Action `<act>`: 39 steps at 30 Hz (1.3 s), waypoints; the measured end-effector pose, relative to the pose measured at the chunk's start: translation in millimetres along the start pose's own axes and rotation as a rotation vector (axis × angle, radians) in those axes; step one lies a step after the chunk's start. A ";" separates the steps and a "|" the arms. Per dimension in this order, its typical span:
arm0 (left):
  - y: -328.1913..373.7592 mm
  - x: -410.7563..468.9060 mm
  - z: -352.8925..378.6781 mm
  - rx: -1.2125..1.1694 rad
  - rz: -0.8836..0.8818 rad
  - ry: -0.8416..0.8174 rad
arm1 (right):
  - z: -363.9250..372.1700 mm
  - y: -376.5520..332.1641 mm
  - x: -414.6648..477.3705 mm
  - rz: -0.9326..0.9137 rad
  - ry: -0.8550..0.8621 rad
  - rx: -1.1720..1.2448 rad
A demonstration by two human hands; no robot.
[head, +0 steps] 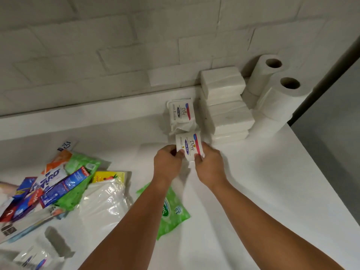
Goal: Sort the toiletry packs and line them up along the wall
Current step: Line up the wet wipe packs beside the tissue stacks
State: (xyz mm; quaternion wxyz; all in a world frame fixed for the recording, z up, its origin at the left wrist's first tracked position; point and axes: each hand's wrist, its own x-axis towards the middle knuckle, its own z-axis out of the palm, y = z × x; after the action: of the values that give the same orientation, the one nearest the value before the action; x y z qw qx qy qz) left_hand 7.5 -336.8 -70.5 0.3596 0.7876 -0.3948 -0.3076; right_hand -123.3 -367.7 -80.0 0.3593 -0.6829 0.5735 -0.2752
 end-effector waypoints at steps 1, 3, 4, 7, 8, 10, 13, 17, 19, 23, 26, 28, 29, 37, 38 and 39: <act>0.0 0.6 0.9 0.027 0.005 0.016 | 2.0 2.3 0.7 -0.002 -0.002 0.001; -0.2 2.2 3.4 0.065 0.006 0.042 | 3.6 5.1 2.7 -0.002 -0.009 0.003; 0.3 2.9 4.4 0.083 0.007 0.050 | 3.1 5.6 4.1 -0.007 -0.011 0.006; 4.4 3.4 5.6 0.108 0.013 0.057 | 2.5 7.2 9.6 -0.008 -0.030 0.002; 4.7 3.2 5.4 0.104 0.010 0.058 | 2.2 7.1 10.6 -0.004 -0.038 0.005; 4.2 2.1 4.5 0.098 0.003 0.056 | 0.9 5.6 11.3 0.001 -0.049 0.004; 4.0 -1.9 2.5 0.057 0.000 0.058 | -2.6 2.1 9.2 0.009 -0.071 0.001; 1.3 -8.5 -4.9 -0.052 -0.013 0.014 | -4.6 -4.1 -1.3 0.007 -0.065 -0.032; -0.5 -13.8 -14.3 -0.062 -0.005 0.003 | -7.1 -9.8 -11.7 -0.028 -0.021 -0.091; -2.7 -38.2 -49.2 -0.084 0.062 0.046 | -8.4 -29.1 -36.7 -0.119 0.110 -0.136; -13.5 -61.4 -84.7 -0.080 0.174 0.093 | 0.3 -57.6 -58.8 -0.172 0.125 -0.072; -21.3 -73.4 -105.2 -0.088 0.207 0.105 | 5.9 -73.8 -71.9 -0.197 0.111 -0.018; -28.6 -79.4 -119.1 -0.092 0.210 0.111 | 12.9 -83.6 -80.4 -0.214 0.100 0.000; -100.7 -112.4 -238.7 0.058 0.293 0.185 | 100.7 -168.9 -150.9 -0.321 -0.063 0.092; -111.2 -114.3 -250.8 0.084 0.295 0.186 | 113.0 -176.8 -159.2 -0.323 -0.106 0.095; -122.9 -116.2 -263.7 0.099 0.285 0.178 | 127.3 -184.2 -167.9 -0.325 -0.150 0.088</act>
State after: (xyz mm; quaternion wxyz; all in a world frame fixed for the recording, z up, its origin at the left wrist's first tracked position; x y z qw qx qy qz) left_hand 201.4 -100.7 -1.0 0.3941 0.7644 -0.4836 -0.1627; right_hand 52.9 -165.2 -0.5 0.3817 -0.7686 0.4147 -0.3026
